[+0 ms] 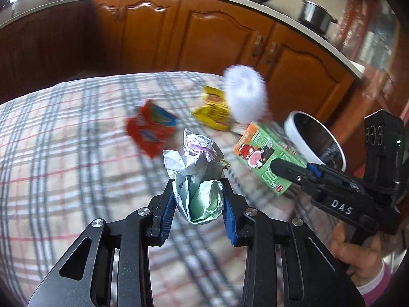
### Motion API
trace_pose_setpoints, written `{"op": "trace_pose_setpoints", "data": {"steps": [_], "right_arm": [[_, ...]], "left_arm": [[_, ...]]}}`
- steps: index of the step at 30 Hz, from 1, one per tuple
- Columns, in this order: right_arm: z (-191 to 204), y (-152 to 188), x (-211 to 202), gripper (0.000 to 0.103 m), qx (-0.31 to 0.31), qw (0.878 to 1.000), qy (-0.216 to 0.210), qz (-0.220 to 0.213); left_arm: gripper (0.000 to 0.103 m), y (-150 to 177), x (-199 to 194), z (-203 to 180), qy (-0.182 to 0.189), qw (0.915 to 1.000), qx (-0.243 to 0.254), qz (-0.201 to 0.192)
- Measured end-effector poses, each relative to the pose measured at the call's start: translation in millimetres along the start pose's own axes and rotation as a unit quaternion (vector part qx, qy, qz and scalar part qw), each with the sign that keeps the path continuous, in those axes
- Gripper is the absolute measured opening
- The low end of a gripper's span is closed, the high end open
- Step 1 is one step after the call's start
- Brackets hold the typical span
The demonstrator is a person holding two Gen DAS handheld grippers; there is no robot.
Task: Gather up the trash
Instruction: 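Grasp the crumpled foil wrapper with the left tool while the right tool grasps the green juice box, then carry both items over the bin and open both tools to drop them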
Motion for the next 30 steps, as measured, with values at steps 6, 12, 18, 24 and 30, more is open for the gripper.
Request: {"op": "trace_pose_setpoints", "data": {"steps": [6, 12, 18, 24, 30], "right_arm": [[-34, 11, -49, 0.032, 0.042, 0.998, 0.034, -0.037], [-71, 17, -82, 0.032, 0.080, 0.993, 0.066, -0.058], [-101, 25, -98, 0.032, 0.106, 0.988, 0.087, -0.067], [-125, 28, -110, 0.032, 0.127, 0.984, 0.105, -0.075], [-148, 25, -118, 0.032, 0.144, 0.978, 0.124, -0.085]], "left_arm": [[0.031, -2, 13, -46, 0.034, 0.9988, 0.035, 0.012], [0.031, -12, 24, -83, 0.055, 0.9964, 0.063, 0.016], [0.031, -17, 35, -113, 0.068, 0.9937, 0.087, 0.022], [0.031, -23, 47, -138, 0.079, 0.9912, 0.103, 0.028], [0.031, -32, 59, -159, 0.085, 0.9893, 0.114, 0.031]]}}
Point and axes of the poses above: each gripper's, at about its wrist camera, not at the fingertips, and x roughly the way its jaws point, z to its left, y to its underside, the point moved 2 cm from there along x, roughly the way its jaws point, and after that the axes turned 3 degrees about y, right-handed, at the moved point
